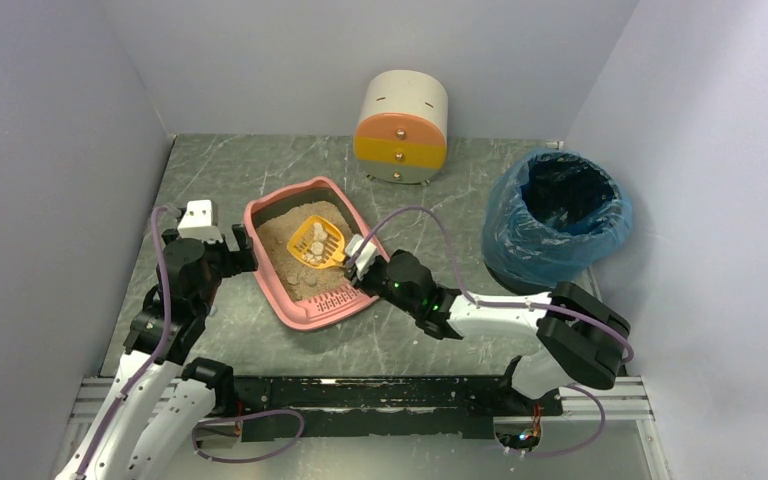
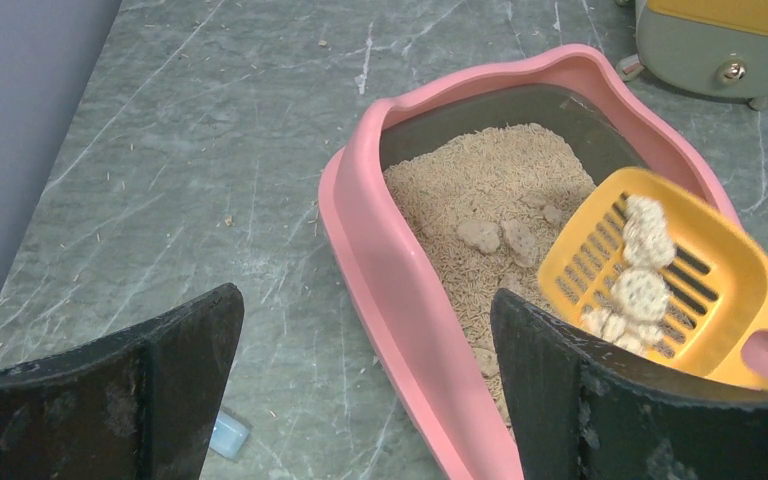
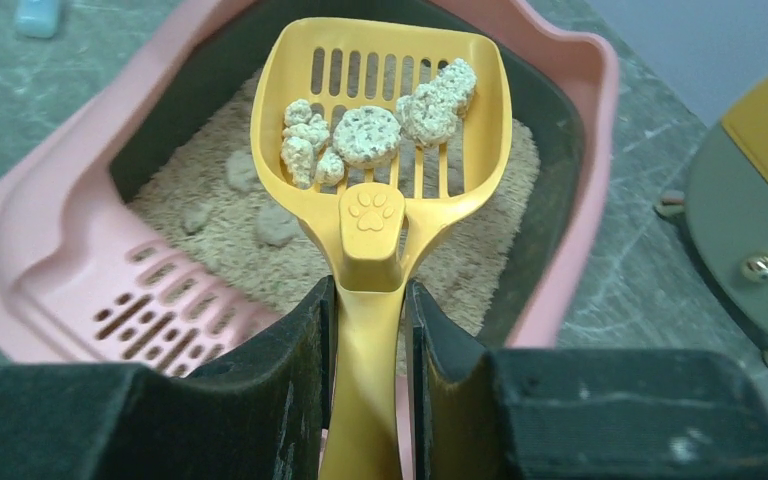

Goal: Clean the litter box

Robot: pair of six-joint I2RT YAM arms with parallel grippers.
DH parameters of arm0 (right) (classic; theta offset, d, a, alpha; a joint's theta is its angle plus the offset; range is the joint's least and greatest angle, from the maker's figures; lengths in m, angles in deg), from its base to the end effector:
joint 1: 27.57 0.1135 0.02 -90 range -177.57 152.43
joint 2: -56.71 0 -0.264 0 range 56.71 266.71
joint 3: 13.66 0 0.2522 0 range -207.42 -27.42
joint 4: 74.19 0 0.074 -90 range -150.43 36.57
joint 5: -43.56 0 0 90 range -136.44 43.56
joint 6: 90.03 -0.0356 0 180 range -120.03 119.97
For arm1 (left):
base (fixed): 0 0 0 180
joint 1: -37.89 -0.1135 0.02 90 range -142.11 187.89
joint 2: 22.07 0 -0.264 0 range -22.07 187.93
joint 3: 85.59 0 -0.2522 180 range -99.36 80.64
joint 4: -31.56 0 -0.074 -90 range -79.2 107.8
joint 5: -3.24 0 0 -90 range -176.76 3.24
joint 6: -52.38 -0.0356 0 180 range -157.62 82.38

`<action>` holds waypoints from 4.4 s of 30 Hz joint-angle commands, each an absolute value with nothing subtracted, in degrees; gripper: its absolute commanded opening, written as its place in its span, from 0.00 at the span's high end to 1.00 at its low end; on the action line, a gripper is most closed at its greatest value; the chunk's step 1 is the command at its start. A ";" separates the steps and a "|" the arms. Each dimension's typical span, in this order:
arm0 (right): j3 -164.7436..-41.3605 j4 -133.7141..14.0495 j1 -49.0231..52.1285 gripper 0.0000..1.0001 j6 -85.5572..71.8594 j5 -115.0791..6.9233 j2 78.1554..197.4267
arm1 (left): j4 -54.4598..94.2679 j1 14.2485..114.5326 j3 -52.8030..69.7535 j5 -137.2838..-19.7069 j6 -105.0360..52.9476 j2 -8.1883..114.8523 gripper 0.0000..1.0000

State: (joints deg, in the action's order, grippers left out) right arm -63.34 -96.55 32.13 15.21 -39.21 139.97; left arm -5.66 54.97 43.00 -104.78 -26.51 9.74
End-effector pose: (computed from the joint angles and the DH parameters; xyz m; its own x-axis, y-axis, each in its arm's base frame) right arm 0.1584 0.2622 0.2149 0.1141 -0.3217 -0.9400 -0.7921 0.5416 -0.2815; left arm 0.1333 -0.0294 0.3046 -0.2834 -0.1046 -0.9533 -0.0582 0.9941 -0.0918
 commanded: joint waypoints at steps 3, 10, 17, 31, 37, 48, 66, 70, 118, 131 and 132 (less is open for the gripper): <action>-63.89 -96.70 30.16 1.00 14.72 -39.71 137.67 | -4.65 55.21 42.89 -105.00 -27.00 9.86 0.02; -62.54 -98.85 33.21 1.00 16.70 -35.72 137.91 | -5.13 55.21 42.68 -105.20 -27.05 9.85 0.02; -54.80 -109.42 33.31 1.00 24.62 -39.16 133.93 | -4.44 55.21 42.86 -104.41 -27.12 8.86 0.02; -51.96 -116.18 40.24 1.00 40.52 -29.04 134.34 | -4.35 55.21 42.85 -104.20 -27.16 9.25 0.02; -51.55 -118.07 41.68 1.00 44.24 -26.74 135.68 | -4.26 55.21 42.94 -104.42 -27.16 9.38 0.02; -52.56 -121.69 43.79 1.00 53.83 -17.44 141.82 | -4.17 55.21 42.85 -104.27 -27.34 9.83 0.02; -69.28 -84.91 31.80 1.00 2.43 -34.73 136.85 | -4.30 55.21 42.94 -104.17 -27.19 9.13 0.02; -70.68 -82.93 32.05 1.00 3.20 -31.26 136.24 | -4.34 55.21 42.94 -103.88 -27.08 9.04 0.02; -86.90 -58.40 31.68 1.00 -6.06 -16.27 128.19 | -4.04 55.21 43.38 -103.38 -27.28 8.36 0.02; -93.05 -51.56 31.22 1.00 -7.25 -8.19 129.31 | -4.10 55.21 43.37 -103.30 -27.26 8.44 0.02; -93.62 -51.01 31.05 1.00 -7.44 -7.73 129.46 | -4.04 55.21 43.38 -103.28 -27.18 8.35 0.02</action>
State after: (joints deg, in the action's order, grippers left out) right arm -89.90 -52.74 31.82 -7.08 -11.85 129.29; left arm -5.62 54.99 43.00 -104.08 -26.53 8.65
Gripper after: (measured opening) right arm 0.291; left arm 0.979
